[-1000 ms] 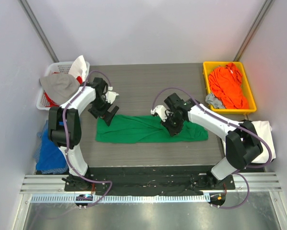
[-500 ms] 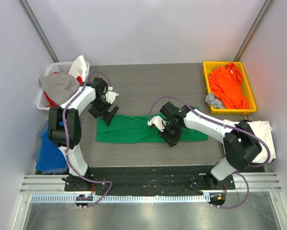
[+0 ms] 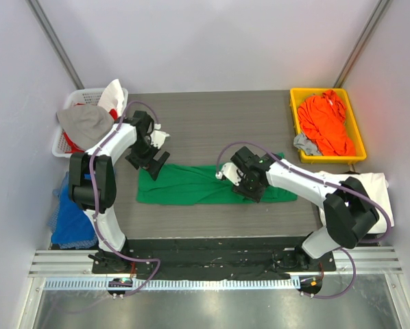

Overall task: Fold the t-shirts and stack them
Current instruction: Fold the tshirt

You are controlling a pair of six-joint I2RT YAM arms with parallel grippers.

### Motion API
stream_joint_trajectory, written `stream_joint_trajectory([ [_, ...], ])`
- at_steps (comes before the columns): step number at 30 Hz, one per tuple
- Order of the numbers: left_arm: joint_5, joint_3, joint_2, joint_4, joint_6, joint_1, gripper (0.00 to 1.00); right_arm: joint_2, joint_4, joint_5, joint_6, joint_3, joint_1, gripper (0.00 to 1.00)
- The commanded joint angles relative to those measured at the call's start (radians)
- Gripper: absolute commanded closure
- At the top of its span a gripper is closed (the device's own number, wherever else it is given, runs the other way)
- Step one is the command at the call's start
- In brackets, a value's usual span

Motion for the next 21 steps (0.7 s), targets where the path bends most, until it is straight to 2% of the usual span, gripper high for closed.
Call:
stream_joint_trajectory([
  [1, -0.006, 0.008, -0.02, -0.008, 0.007, -0.002, 0.0, -0.03, 0.032, 0.105, -0.056, -0.013, -0.031, 0.54],
  [7, -0.008, -0.004, -0.023, 0.0, 0.005, -0.002, 0.0, -0.033, 0.037, 0.135, -0.096, -0.006, -0.083, 0.5],
  [21, -0.008, 0.007, -0.017, -0.008, 0.007, -0.003, 0.0, -0.004, 0.046, 0.125, -0.168, 0.001, -0.177, 0.49],
])
